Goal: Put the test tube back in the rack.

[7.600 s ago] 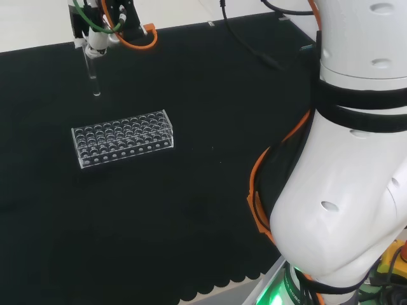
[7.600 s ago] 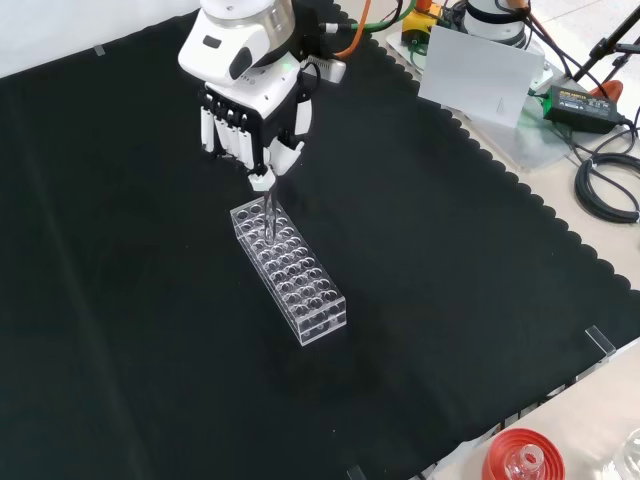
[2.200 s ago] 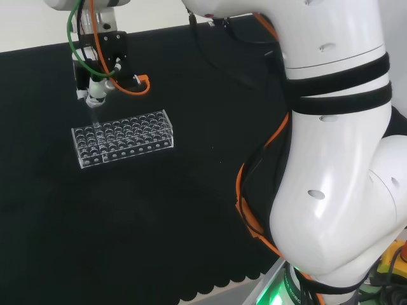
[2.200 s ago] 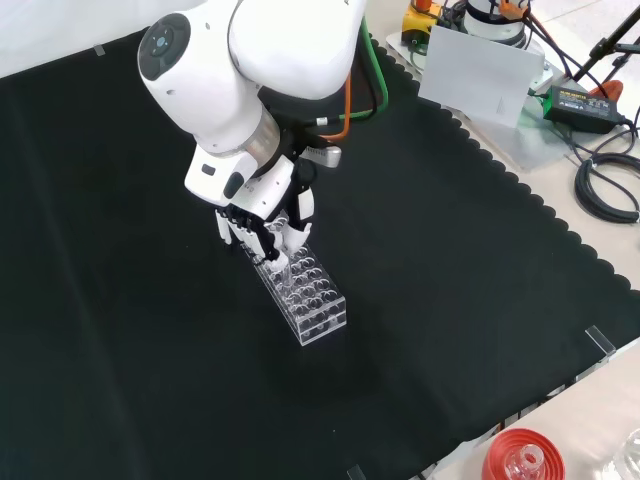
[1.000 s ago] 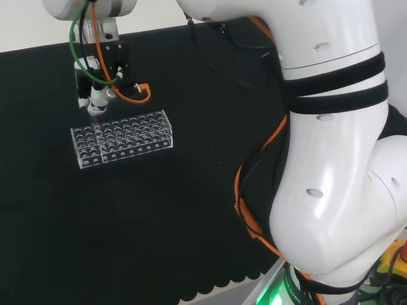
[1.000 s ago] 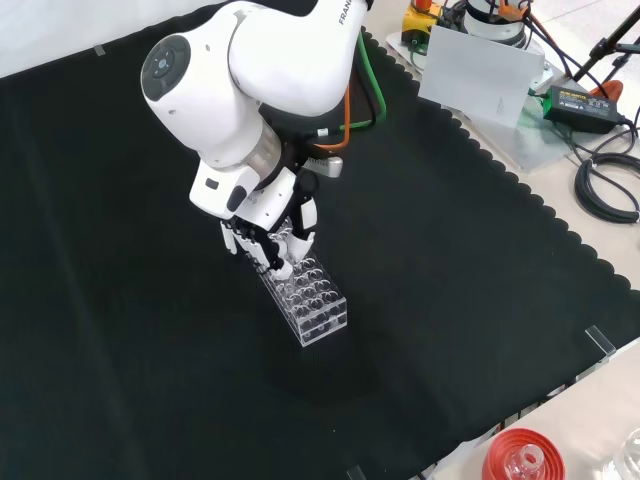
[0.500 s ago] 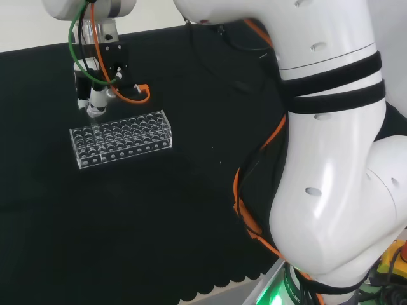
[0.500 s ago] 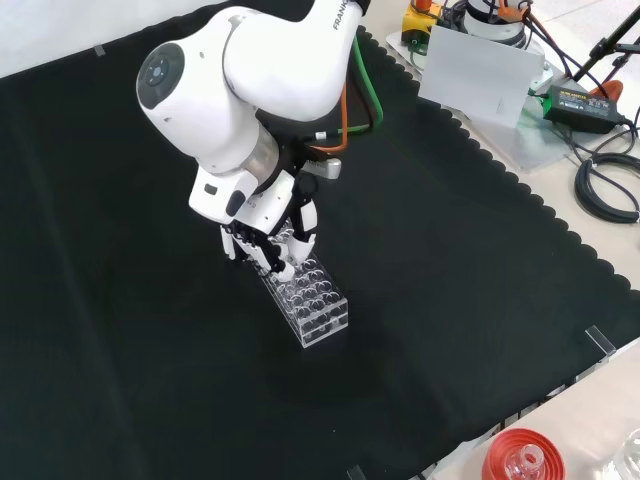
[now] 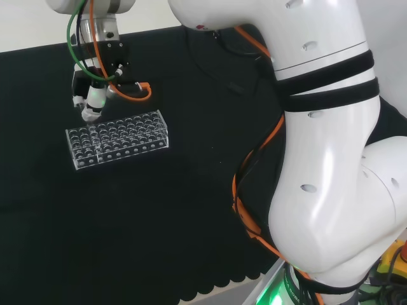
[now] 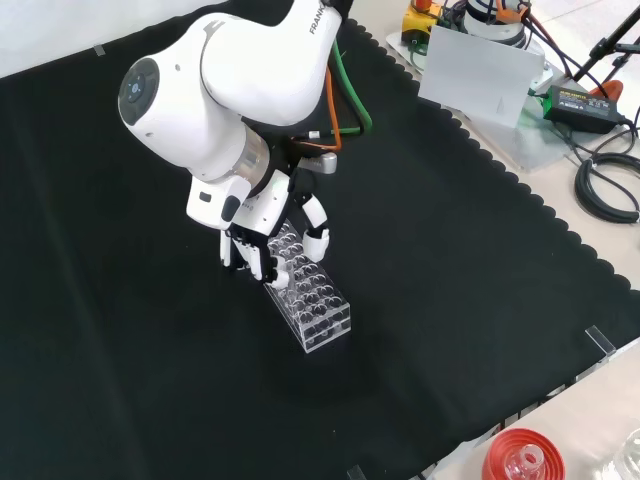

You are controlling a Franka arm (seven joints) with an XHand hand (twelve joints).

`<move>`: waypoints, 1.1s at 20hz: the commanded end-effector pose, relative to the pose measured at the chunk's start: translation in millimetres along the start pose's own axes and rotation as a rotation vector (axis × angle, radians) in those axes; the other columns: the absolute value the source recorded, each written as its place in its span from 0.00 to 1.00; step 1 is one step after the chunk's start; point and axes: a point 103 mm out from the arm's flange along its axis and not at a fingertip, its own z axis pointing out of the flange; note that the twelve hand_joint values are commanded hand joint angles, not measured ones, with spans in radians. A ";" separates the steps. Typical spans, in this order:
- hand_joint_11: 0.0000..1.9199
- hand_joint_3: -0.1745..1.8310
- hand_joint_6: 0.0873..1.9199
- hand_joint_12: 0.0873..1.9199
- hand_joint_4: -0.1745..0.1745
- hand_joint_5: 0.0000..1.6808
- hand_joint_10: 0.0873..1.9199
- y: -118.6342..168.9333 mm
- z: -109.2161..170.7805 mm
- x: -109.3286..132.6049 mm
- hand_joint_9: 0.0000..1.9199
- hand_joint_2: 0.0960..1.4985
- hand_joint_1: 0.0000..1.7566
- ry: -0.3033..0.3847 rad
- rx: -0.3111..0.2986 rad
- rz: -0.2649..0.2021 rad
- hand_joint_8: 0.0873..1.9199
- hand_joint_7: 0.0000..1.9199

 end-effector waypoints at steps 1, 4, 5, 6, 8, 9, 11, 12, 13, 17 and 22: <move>0.24 0.43 0.41 0.76 0.33 0.43 0.44 -2.2 -4.0 2.5 0.54 0.24 0.68 0.007 -0.007 -0.011 0.42 0.49; 0.23 0.43 0.42 0.76 0.38 0.41 0.44 -4.0 -7.6 2.8 0.53 0.24 0.68 0.005 -0.015 -0.012 0.43 0.46; 0.22 0.43 0.42 0.77 0.40 0.41 0.45 -4.9 -9.3 2.7 0.52 0.24 0.67 0.002 -0.020 -0.012 0.43 0.44; 0.21 0.43 0.42 0.77 0.41 0.40 0.45 -5.9 -11.6 2.6 0.51 0.24 0.67 0.001 -0.026 -0.010 0.44 0.43; 0.20 0.43 0.42 0.77 0.43 0.39 0.46 -8.1 -17.0 2.5 0.49 0.24 0.67 -0.003 -0.039 -0.010 0.44 0.41; 0.20 0.43 0.42 0.78 0.44 0.38 0.46 -9.3 -19.9 2.4 0.49 0.24 0.67 -0.005 -0.046 -0.010 0.45 0.40; 0.19 0.43 0.42 0.78 0.45 0.38 0.46 -13.3 -28.0 2.5 0.48 0.24 0.67 -0.011 -0.066 -0.012 0.45 0.39; 0.19 0.43 0.42 0.78 0.45 0.38 0.46 -15.8 -33.1 2.4 0.48 0.24 0.67 -0.015 -0.077 -0.013 0.45 0.39; 0.19 0.43 0.42 0.78 0.45 0.37 0.46 -18.5 -38.3 2.0 0.48 0.24 0.67 -0.018 -0.089 -0.014 0.45 0.38; 0.19 0.43 0.42 0.78 0.45 0.37 0.46 -30.4 -66.1 -2.5 0.48 0.25 0.67 -0.039 -0.140 -0.008 0.45 0.38; 0.18 0.43 0.42 0.78 0.46 0.37 0.46 -47.8 -97.2 -11.6 0.48 0.25 0.67 -0.052 -0.199 0.012 0.45 0.38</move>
